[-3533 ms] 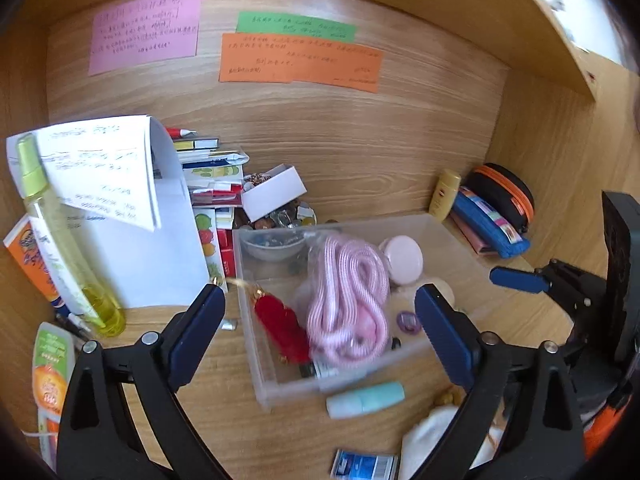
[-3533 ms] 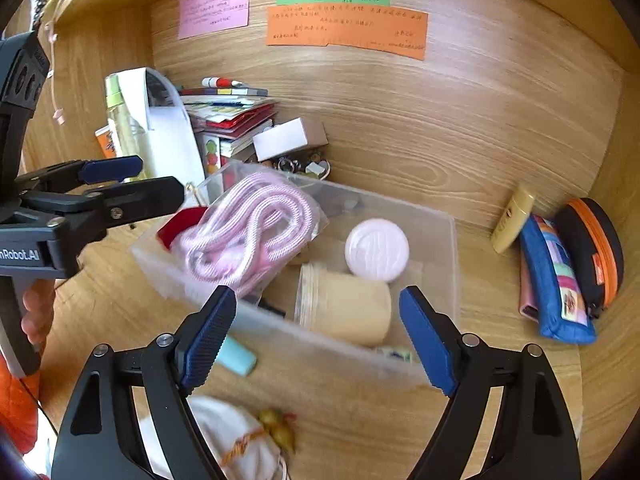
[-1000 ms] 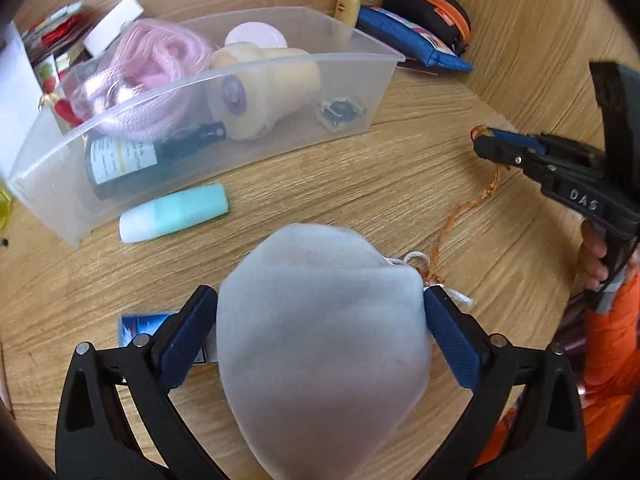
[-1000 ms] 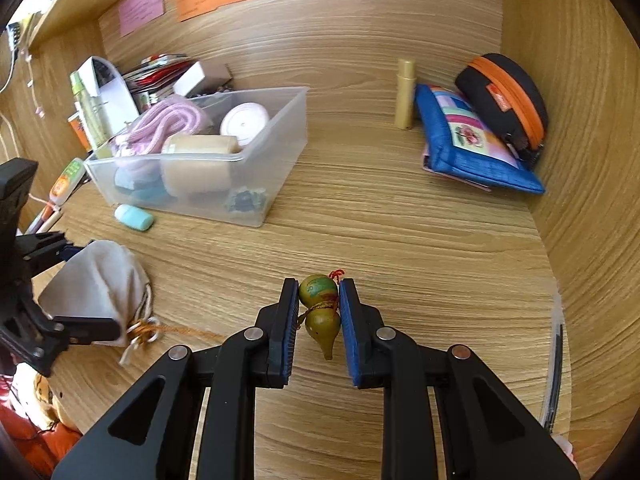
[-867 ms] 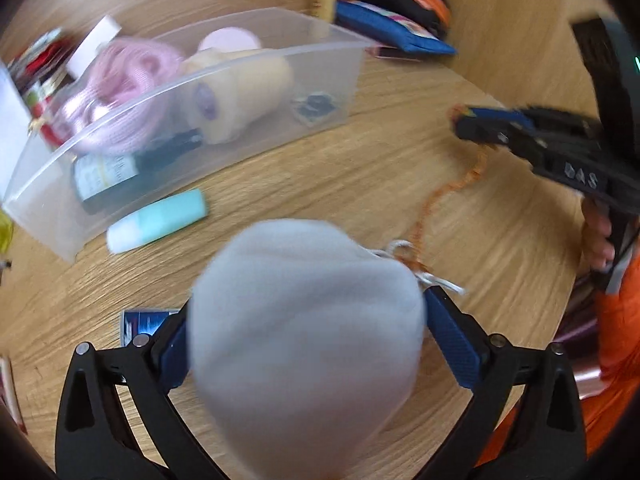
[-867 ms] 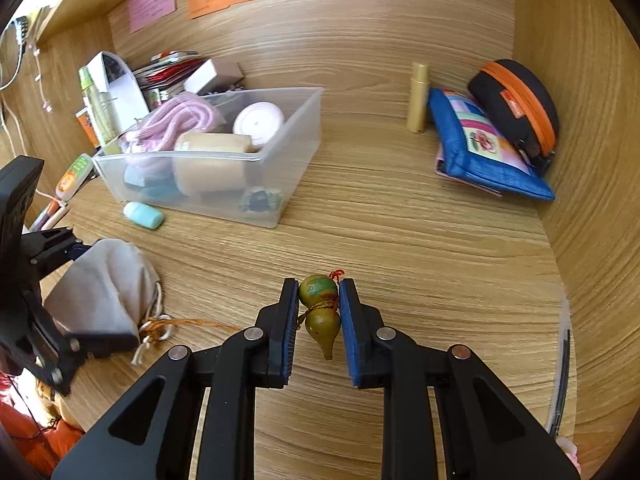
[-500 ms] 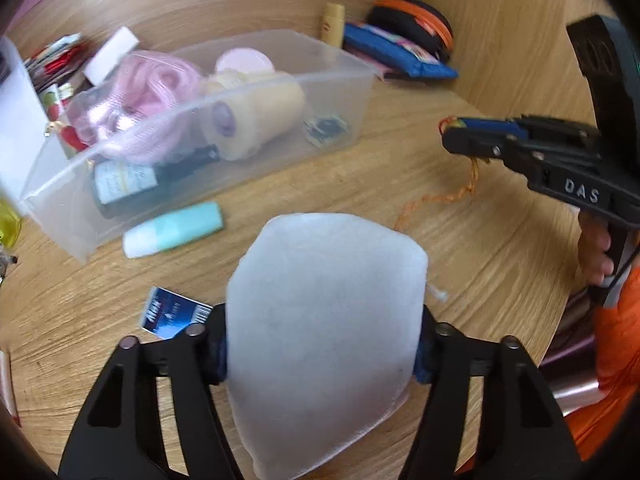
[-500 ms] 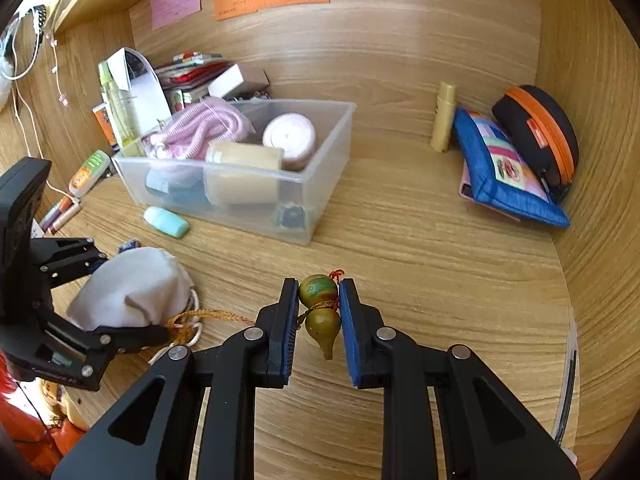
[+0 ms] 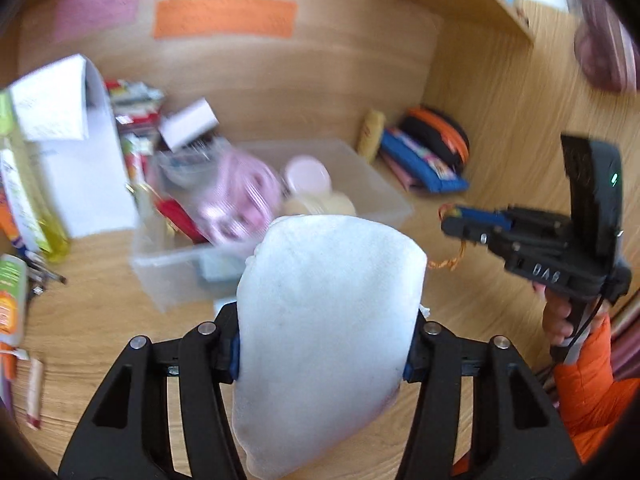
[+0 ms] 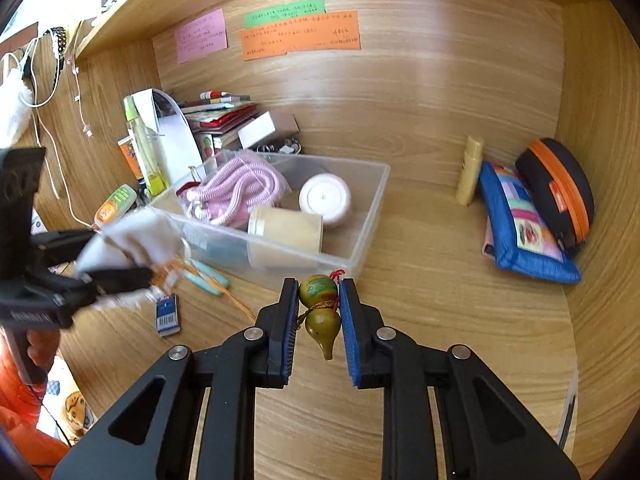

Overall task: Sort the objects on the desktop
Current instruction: 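Drop the white pouch into the box with left tool while right tool drops the gourd in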

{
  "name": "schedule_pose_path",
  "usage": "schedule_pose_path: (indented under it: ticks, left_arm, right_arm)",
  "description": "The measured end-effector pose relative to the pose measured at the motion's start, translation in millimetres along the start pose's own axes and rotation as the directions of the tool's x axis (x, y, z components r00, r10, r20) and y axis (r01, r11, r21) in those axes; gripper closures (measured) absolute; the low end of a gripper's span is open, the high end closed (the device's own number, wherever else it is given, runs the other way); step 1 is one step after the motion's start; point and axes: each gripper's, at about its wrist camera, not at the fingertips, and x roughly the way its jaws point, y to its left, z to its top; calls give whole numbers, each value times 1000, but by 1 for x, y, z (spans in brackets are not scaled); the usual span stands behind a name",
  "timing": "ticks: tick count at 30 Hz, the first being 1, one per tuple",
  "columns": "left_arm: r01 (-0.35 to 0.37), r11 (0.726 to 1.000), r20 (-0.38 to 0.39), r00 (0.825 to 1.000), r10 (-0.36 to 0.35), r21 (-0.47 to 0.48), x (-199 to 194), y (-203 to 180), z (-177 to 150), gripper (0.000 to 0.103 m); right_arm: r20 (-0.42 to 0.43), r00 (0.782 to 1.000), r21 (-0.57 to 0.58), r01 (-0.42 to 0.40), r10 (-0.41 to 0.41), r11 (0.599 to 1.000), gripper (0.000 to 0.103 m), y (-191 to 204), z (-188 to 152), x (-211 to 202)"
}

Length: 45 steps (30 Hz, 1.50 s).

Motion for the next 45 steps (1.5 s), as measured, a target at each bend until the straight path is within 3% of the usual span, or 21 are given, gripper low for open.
schedule_pose_path:
  ticks: [6,13,19,24,32,39,45]
  left_arm:
    - [-25,998,87,996,29,-51,-25,31,21,48]
    - [-60,994,126,989,71,-90,-15,52,51,48]
    - [-69,989,110,990,84,-128,8,76,76,48]
    - [-91,979,91,990,109,-183,34,94,88,48]
    - [-117,971,20,992,124,-211,75,109,79,48]
    - [-155,975,7,987,158,-156,79,103,72,45]
    - [-130,975,-5,991,132,-179,75,109,69,40]
  right_arm:
    - [18,1000,0,3,-3,1000,84,0,19,12]
    - [34,999,48,7,-9,999,84,-5,51,34]
    - [50,999,45,5,-8,999,84,0,78,53]
    - [0,1000,80,25,-25,997,84,-8,91,88]
    - [-70,997,113,31,-23,993,84,-16,79,122]
    - [-93,995,101,45,-36,994,84,-18,73,133]
    - [-93,995,78,46,-39,996,84,-12,71,135]
